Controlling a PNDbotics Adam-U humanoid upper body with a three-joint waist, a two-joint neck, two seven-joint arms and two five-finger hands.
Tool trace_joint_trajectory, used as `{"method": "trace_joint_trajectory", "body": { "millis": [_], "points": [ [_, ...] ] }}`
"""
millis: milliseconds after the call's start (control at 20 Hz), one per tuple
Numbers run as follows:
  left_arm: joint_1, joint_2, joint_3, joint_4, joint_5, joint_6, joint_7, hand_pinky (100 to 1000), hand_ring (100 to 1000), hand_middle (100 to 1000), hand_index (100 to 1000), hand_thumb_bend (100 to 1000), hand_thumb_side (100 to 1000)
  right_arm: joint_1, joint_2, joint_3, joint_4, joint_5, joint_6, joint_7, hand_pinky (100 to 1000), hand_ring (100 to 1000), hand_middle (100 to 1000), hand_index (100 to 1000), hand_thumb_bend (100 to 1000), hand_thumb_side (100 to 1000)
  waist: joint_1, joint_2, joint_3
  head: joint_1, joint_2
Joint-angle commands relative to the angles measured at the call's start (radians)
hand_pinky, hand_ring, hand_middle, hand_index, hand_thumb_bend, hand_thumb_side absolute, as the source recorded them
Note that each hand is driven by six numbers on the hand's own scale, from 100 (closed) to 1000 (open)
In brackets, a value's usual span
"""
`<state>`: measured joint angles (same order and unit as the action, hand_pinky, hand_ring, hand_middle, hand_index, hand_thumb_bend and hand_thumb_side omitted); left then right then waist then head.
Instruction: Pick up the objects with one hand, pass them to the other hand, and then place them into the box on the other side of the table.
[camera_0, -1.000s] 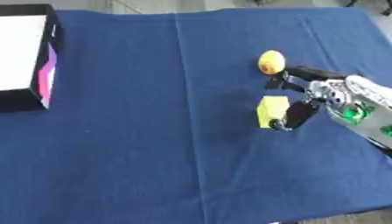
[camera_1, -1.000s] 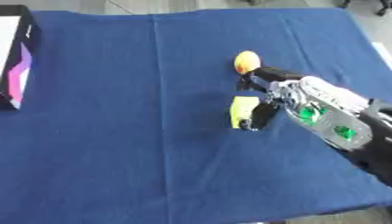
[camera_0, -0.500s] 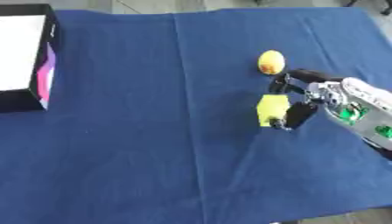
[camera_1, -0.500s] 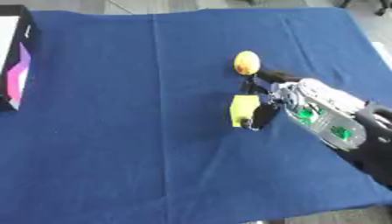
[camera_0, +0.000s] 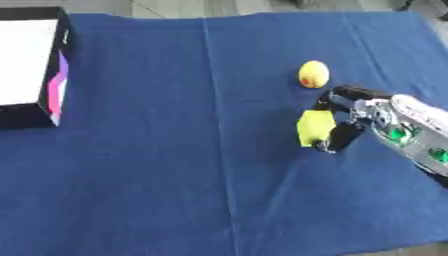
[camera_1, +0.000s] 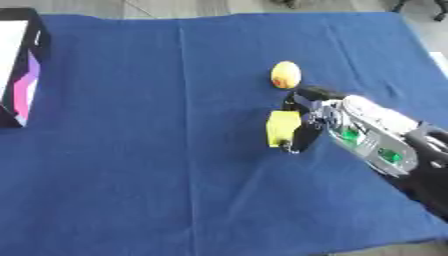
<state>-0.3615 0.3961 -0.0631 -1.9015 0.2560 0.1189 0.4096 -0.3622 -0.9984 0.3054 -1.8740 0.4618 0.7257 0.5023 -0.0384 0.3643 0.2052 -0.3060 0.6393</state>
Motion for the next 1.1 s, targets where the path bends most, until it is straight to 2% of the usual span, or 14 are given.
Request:
{"method": "trace_joint_trajectory", "body": {
  "millis": [50, 250, 400, 650, 750, 900, 1100],
  "points": [
    [-0.013, 0.016, 0.002, -0.023, 0.001, -0.003, -0.003, 776, 815, 813, 882, 783, 557, -0.011, -0.021, -0.011, -0.025, -0.019, 0.028, -0.002, 842, 712, 512, 569, 171, 100, 0.002, -0.028, -0.005, 0.011, -0.004],
    [-0.018, 0.025, 0.007, -0.038, -0.004, -0.006, 0.003, 776, 817, 815, 884, 786, 562, -0.013, -0.018, -0.037, -0.103, -0.065, 0.065, -0.074, 817, 675, 485, 541, 100, 100, 0.002, -0.04, -0.018, 0.028, 0.003],
    [-0.027, 0.055, 0.009, -0.067, -0.019, 0.002, 0.003, 777, 818, 819, 888, 795, 565, -0.037, 0.007, -0.074, -0.123, -0.136, 0.077, -0.179, 789, 645, 471, 531, 100, 100, 0.005, -0.053, -0.027, 0.045, 0.012],
    [-0.057, 0.16, -0.001, -0.097, -0.057, 0.016, -0.028, 784, 827, 826, 894, 817, 567, -0.08, 0.081, -0.113, -0.126, -0.304, 0.033, -0.362, 753, 602, 460, 524, 100, 100, 0.015, -0.078, -0.041, 0.058, 0.028],
    [-0.08, 0.209, -0.007, -0.098, -0.075, 0.014, -0.054, 787, 830, 827, 893, 827, 563, -0.099, 0.12, -0.105, -0.126, -0.325, 0.017, -0.423, 747, 593, 460, 525, 100, 100, 0.02, -0.088, -0.048, 0.062, 0.035],
    [-0.132, 0.285, -0.014, -0.099, -0.107, 0.009, -0.102, 792, 832, 827, 894, 838, 555, -0.132, 0.194, -0.074, -0.126, -0.309, 0.008, -0.495, 736, 582, 462, 528, 100, 100, 0.029, -0.103, -0.057, 0.066, 0.046],
    [-0.222, 0.404, -0.051, -0.099, -0.157, 0.042, -0.242, 809, 843, 832, 903, 839, 519, -0.172, 0.302, -0.018, -0.126, -0.302, 0.031, -0.611, 729, 574, 461, 529, 100, 100, 0.043, -0.118, -0.063, 0.075, 0.056]
  ]
}}
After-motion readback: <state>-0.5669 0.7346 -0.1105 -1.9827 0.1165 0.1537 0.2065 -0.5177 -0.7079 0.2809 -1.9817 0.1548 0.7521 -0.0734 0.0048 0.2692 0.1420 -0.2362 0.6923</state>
